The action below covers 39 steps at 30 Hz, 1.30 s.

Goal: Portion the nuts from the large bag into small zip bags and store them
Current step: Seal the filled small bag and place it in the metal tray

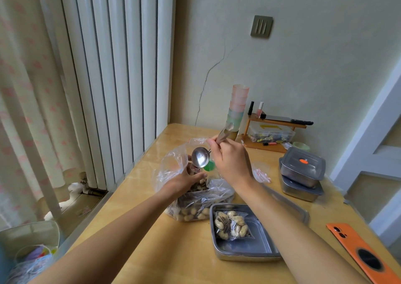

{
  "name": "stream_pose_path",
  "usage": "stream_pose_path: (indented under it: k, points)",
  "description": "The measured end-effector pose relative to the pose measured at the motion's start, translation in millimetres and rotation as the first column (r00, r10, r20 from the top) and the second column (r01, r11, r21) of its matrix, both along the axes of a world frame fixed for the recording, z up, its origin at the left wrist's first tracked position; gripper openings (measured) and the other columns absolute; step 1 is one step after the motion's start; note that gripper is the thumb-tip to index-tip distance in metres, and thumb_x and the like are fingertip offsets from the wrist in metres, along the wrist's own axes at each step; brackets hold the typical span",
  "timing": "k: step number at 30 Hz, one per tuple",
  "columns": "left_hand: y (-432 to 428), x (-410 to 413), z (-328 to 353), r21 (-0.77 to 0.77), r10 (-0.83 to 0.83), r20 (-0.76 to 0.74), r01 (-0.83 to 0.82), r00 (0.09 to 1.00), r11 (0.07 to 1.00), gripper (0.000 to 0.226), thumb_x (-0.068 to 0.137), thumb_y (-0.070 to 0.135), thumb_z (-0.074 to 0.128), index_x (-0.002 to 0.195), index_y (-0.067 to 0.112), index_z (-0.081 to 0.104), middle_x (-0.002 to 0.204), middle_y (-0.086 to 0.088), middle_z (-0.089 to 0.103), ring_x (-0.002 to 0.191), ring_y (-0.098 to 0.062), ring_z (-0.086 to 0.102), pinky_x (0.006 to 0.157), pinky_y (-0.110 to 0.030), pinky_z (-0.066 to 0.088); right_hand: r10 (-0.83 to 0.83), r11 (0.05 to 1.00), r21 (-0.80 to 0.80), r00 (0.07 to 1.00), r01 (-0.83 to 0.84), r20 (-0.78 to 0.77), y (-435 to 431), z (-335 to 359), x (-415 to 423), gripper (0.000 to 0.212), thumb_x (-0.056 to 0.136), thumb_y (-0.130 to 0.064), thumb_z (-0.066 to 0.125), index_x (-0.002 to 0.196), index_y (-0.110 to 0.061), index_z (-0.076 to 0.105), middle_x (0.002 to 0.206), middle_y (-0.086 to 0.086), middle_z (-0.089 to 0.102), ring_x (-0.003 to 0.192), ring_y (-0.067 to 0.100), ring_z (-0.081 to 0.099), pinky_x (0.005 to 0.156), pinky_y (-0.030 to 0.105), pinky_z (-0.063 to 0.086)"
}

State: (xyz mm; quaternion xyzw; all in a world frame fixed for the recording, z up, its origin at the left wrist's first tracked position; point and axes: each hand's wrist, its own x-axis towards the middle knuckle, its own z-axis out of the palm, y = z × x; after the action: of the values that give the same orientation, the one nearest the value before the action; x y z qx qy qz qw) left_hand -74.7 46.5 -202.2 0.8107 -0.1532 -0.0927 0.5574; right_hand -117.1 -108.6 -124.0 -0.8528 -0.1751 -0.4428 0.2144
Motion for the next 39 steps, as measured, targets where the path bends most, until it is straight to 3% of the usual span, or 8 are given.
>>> stream_pose_path:
  k: [12,15,18,23,28,34,37,39]
  points:
    - [5,-1,4,-0.027,0.097,0.032,-0.096,0.995,0.995,0.025,0.098,0.034,0.068,0.104,0.027,0.045,0.109,0.0,0.063,0.101,-0.02,0.061,0.093,-0.036,0.048,-0.169,0.979,0.082,0.972,0.185,-0.165,-7,-16,1,0.041,0.107,-0.029,0.051,0.077,-0.009,0.07,0.064,0.002,0.063,0.056,0.02,0.059,0.051,0.033,0.049]
    - [6,-7,9,-0.048,0.136,0.025,-0.134,0.99,0.99,0.022,0.101,0.035,0.064,0.094,0.032,0.043,0.116,-0.008,0.064,0.11,-0.027,0.062,0.103,-0.042,0.047,-0.192,0.973,0.081,0.951,0.217,-0.242,-7,-21,2,0.044,0.107,-0.033,0.048,0.075,-0.01,0.068,0.064,0.002,0.063,0.056,0.022,0.06,0.052,0.035,0.05]
    - [9,-8,10,-0.053,0.146,0.049,-0.144,0.988,0.988,0.018,0.103,0.033,0.061,0.101,0.029,0.043,0.114,-0.006,0.06,0.114,-0.026,0.058,0.111,-0.044,0.042,-0.206,0.964,0.097,0.926,0.248,-0.316,-10,-26,5,0.045,0.108,-0.033,0.048,0.076,-0.009,0.068,0.063,0.003,0.063,0.055,0.023,0.06,0.052,0.034,0.048]
    - [13,0,3,0.052,0.058,0.041,-0.06,0.997,0.997,0.043,0.1,0.019,0.066,0.132,0.011,0.037,0.115,-0.013,0.055,0.103,-0.024,0.056,0.076,-0.016,0.047,-0.148,0.937,0.208,0.859,0.28,-0.49,-18,-33,9,0.045,0.108,-0.039,0.044,0.075,-0.014,0.063,0.063,0.004,0.066,0.049,0.019,0.067,0.054,0.04,0.059]
    - [15,6,-6,0.043,0.148,0.117,-0.154,0.982,0.987,0.037,0.096,0.033,0.067,0.122,0.016,0.046,0.112,-0.008,0.057,0.104,-0.022,0.057,0.086,-0.021,0.047,-0.024,0.816,0.438,0.779,0.378,-0.626,-27,-38,11,0.037,0.109,-0.032,0.046,0.093,-0.007,0.068,0.076,0.002,0.075,0.045,0.015,0.068,0.055,0.027,0.056]
    - [4,7,-10,-0.008,0.165,0.187,-0.167,0.968,0.986,0.022,0.099,0.012,0.064,0.108,0.021,0.046,0.095,-0.002,0.045,0.081,-0.008,0.05,0.073,-0.011,0.044,0.386,0.537,0.682,0.574,0.496,-0.722,-43,-60,23,0.03,0.107,-0.028,0.055,0.105,0.0,0.068,0.087,0.013,0.078,0.058,0.018,0.069,0.051,0.023,0.045]
    - [-2,18,-26,0.04,0.166,0.175,-0.176,0.97,0.984,0.025,0.086,0.052,0.074,0.094,0.042,0.052,0.093,0.005,0.054,0.082,-0.005,0.059,0.088,-0.037,0.055,0.396,0.442,0.717,0.6,0.539,-0.695,-50,-70,29,0.027,0.105,-0.026,0.059,0.099,0.0,0.067,0.086,0.015,0.075,0.063,0.018,0.066,0.055,0.025,0.043]
    - [-11,15,-27,0.087,0.038,0.118,-0.049,0.992,0.995,0.023,0.094,0.053,0.067,0.087,0.04,0.049,0.092,0.008,0.055,0.083,-0.007,0.058,0.097,-0.04,0.05,0.293,0.424,0.698,0.642,0.577,-0.708,-56,-75,33,0.024,0.104,-0.022,0.057,0.097,-0.001,0.067,0.08,0.011,0.069,0.058,0.017,0.061,0.051,0.025,0.041]
